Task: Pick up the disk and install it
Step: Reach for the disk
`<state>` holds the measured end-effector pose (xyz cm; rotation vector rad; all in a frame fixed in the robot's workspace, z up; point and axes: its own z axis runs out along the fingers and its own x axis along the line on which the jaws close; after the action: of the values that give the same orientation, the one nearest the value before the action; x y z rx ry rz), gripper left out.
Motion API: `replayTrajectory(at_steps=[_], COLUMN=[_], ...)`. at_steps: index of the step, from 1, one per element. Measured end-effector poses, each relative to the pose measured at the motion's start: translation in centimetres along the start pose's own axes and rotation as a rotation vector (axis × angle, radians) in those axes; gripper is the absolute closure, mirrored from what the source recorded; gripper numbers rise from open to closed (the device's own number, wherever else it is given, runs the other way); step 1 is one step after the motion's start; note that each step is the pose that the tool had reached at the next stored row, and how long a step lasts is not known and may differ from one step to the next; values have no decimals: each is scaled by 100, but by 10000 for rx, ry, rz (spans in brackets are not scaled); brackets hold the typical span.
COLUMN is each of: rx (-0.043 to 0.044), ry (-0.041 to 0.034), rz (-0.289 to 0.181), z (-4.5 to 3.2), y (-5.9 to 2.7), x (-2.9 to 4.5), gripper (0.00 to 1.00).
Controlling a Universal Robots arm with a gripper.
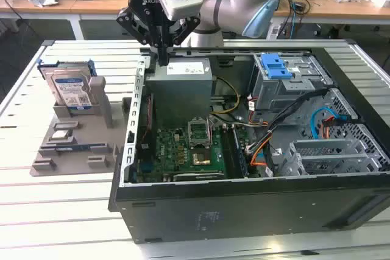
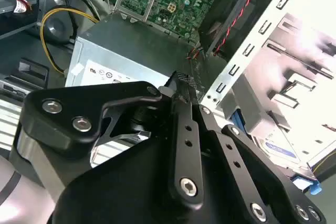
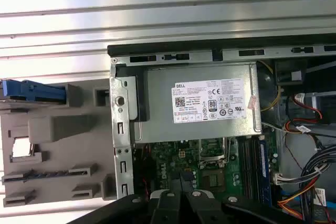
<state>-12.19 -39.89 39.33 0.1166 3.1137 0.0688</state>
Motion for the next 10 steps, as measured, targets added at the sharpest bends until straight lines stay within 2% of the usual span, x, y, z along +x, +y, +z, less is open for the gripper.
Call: replayTrajectory(at_steps=[2, 4, 10], rx=[0, 0, 0], ry=[0, 0, 0], rz=[1, 1, 0], z=[-1, -2, -5], y=[-2, -7, -14], x=[27, 96, 186], gripper=[90, 90, 90])
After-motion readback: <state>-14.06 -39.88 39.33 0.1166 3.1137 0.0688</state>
